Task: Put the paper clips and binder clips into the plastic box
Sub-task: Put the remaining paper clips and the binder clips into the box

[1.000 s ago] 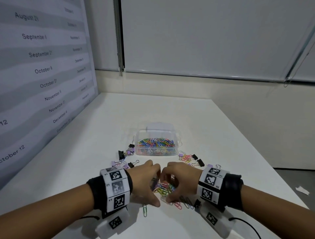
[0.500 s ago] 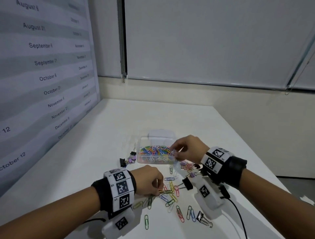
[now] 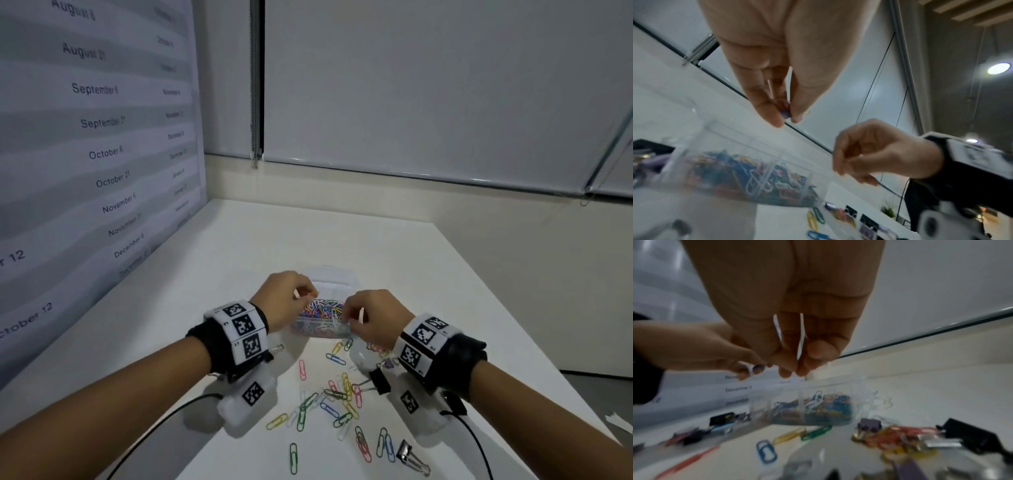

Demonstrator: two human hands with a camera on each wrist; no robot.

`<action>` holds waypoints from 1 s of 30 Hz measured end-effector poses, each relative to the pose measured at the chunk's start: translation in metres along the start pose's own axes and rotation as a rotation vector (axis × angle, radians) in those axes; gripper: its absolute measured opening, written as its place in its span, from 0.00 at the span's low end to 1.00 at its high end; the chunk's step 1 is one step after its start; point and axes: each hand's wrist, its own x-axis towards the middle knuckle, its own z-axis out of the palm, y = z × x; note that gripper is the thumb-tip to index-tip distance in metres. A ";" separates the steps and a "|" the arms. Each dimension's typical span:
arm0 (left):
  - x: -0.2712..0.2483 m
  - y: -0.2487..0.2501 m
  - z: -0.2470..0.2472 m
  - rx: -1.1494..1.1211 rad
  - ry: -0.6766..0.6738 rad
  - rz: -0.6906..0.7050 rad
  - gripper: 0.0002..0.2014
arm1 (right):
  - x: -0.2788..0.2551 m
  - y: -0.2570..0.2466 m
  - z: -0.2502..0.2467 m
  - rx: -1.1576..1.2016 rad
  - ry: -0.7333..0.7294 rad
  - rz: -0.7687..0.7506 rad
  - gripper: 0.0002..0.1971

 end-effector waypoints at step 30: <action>-0.076 0.002 0.018 0.362 -0.692 0.081 0.42 | -0.049 -0.021 0.029 -0.018 -0.449 -0.134 0.22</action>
